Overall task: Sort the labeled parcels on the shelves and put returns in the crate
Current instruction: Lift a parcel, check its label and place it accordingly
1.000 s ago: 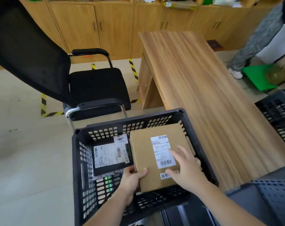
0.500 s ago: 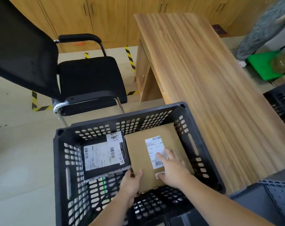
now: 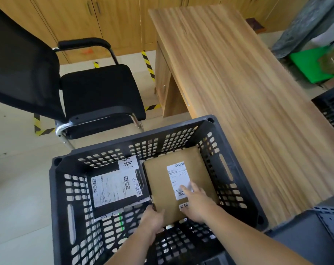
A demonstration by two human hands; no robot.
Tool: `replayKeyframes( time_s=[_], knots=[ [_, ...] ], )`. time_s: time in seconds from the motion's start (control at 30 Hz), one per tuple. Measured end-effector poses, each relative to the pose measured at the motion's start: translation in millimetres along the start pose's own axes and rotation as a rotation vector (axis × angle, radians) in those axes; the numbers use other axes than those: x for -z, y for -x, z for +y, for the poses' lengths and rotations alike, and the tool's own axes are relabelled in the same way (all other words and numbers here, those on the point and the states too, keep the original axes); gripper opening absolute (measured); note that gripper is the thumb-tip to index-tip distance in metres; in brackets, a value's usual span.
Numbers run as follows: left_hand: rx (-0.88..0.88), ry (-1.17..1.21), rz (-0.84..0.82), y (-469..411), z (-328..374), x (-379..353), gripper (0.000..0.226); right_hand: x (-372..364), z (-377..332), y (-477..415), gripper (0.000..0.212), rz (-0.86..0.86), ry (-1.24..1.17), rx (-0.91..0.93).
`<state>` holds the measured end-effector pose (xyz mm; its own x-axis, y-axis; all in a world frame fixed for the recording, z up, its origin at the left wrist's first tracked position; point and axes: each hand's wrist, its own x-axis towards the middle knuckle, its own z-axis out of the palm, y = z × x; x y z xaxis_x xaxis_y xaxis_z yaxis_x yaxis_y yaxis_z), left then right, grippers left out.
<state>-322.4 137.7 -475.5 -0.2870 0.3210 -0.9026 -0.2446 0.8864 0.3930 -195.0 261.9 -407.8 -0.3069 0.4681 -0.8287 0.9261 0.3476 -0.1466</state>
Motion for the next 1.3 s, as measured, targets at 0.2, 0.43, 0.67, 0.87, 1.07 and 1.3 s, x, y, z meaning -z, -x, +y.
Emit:
replayKeyframes(
  time_s=[0.2, 0.43, 0.67, 0.87, 1.07, 1.3],
  knots=[
    [-0.267, -0.47, 0.091, 43, 21, -4, 0.038, -4, 1, 0, 0.075, -0.002, 0.079, 0.078],
    [-0.294, -0.724, -0.063, 59, 35, -11, 0.04, 2, 1, 6, 0.081, -0.062, 0.1, 0.059],
    [-0.414, -0.706, 0.011, 142, 82, 34, 0.047, 41, -27, 77, 0.067, 0.176, -0.018, 0.188],
    [-0.691, -0.758, 0.263, 254, 159, 93, 0.037, 127, -67, 168, 0.057, 0.539, -0.128, 0.373],
    [-0.921, -0.834, 0.482, 346, 204, 121, 0.039, 189, -84, 257, 0.06, 0.784, -0.159, 0.432],
    [-1.25, -1.012, 0.437, 427, 243, 103, 0.044, 195, -60, 379, 0.062, 1.033, -0.226, 0.24]
  ],
)
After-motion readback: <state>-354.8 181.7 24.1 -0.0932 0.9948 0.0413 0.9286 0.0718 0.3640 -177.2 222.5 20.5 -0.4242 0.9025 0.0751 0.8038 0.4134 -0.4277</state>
